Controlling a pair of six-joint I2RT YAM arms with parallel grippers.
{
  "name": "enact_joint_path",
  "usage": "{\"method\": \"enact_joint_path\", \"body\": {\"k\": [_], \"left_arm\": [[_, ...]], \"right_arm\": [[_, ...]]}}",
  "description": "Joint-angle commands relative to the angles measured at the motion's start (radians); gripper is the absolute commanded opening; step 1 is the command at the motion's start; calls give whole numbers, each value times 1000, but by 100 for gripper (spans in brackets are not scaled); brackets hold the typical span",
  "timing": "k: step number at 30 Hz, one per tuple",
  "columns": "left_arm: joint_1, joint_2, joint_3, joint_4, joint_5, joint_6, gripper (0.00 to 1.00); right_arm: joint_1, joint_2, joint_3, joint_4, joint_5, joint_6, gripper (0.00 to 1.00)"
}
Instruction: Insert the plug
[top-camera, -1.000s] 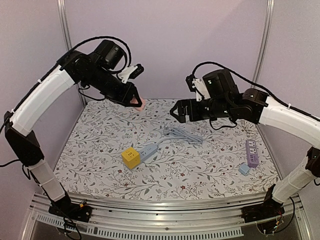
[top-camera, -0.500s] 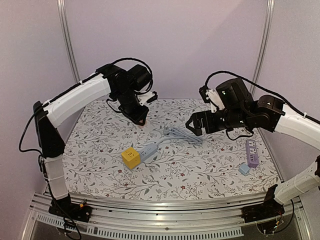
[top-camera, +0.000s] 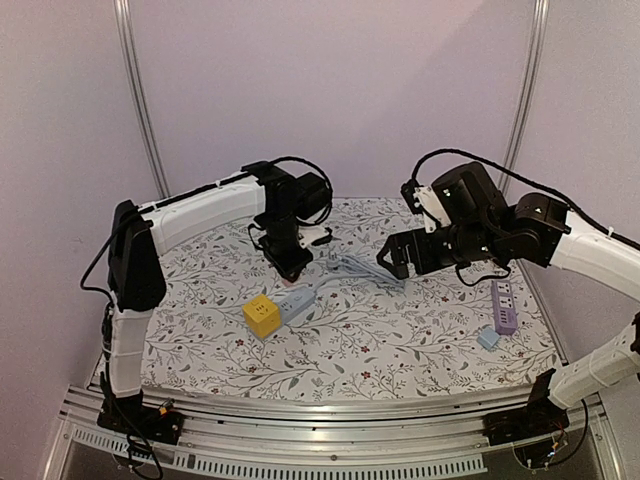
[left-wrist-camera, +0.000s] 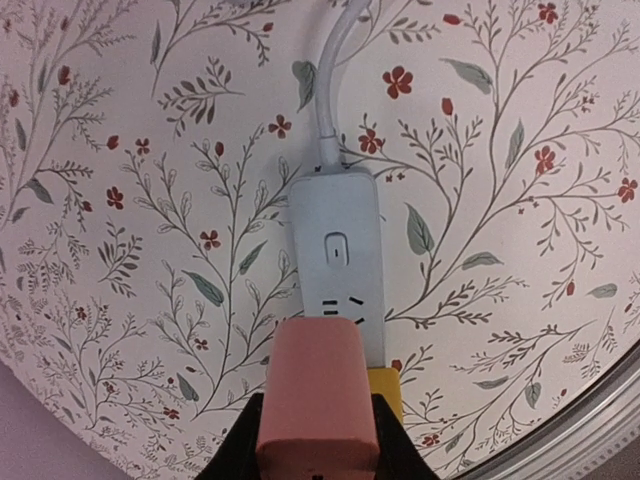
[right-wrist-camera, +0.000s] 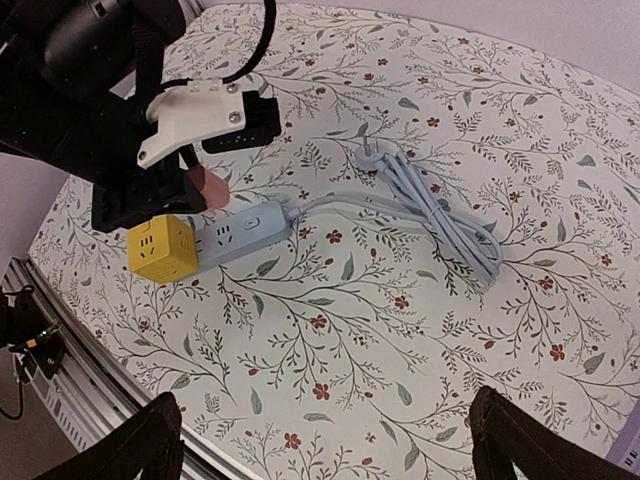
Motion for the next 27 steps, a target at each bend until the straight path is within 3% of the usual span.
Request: {"method": "enact_joint_path", "body": {"k": [1, 14, 27], "left_arm": [[-6, -10, -49, -3, 31, 30, 0], [5, -98, -205, 105, -14, 2, 0], [13, -63, -201, 120, 16, -13, 0]], "right_arm": [[-2, -20, -18, -20, 6, -5, 99], [-1, 10, -18, 19, -24, 7, 99], [-1, 35, -8, 23, -37, 0, 99]]}}
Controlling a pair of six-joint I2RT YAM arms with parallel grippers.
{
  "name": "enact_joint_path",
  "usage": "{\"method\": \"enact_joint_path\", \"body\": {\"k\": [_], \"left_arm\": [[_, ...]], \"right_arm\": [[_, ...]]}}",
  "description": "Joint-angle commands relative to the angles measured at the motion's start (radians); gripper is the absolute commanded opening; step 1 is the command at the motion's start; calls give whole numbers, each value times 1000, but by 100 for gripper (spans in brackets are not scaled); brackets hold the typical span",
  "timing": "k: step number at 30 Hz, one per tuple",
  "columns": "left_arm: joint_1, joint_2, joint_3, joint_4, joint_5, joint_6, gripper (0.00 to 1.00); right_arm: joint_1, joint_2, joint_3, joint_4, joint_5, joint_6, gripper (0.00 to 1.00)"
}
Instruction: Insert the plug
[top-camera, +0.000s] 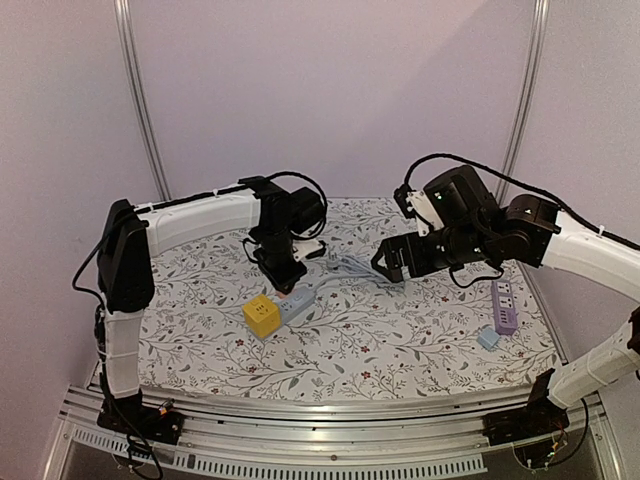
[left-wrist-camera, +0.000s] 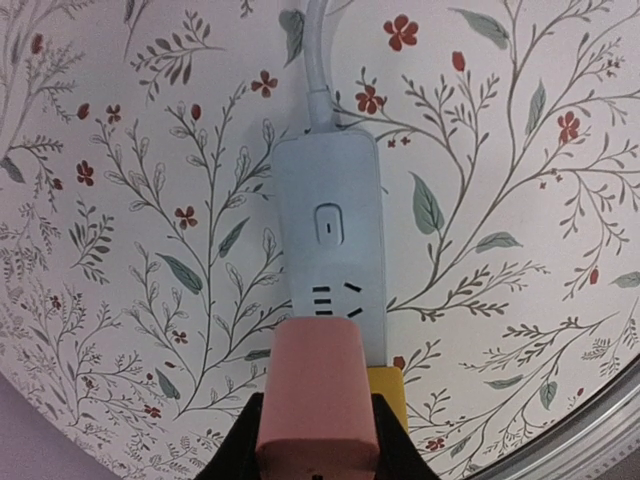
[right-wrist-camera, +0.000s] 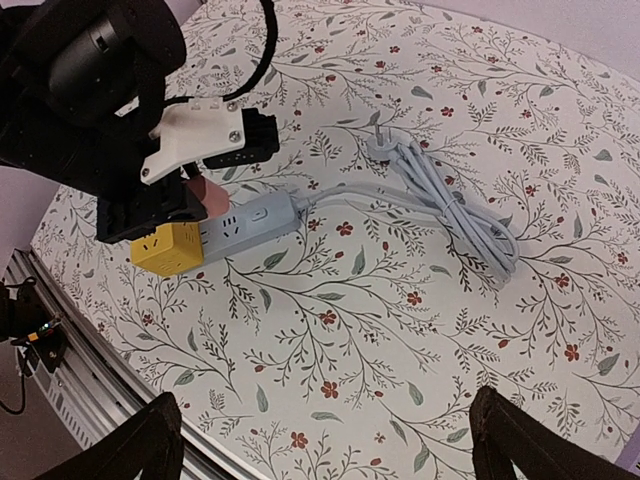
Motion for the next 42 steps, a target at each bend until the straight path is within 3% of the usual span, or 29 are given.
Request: {"method": "enact_joint_path", "body": {"k": [1, 42], "left_arm": [[10, 8, 5, 14, 18, -10, 0], [35, 56, -64, 55, 42, -19, 0]], "right_arm": [[-1, 4, -2, 6, -6, 1, 99], [-1, 33, 17, -35, -9, -11, 99]]}}
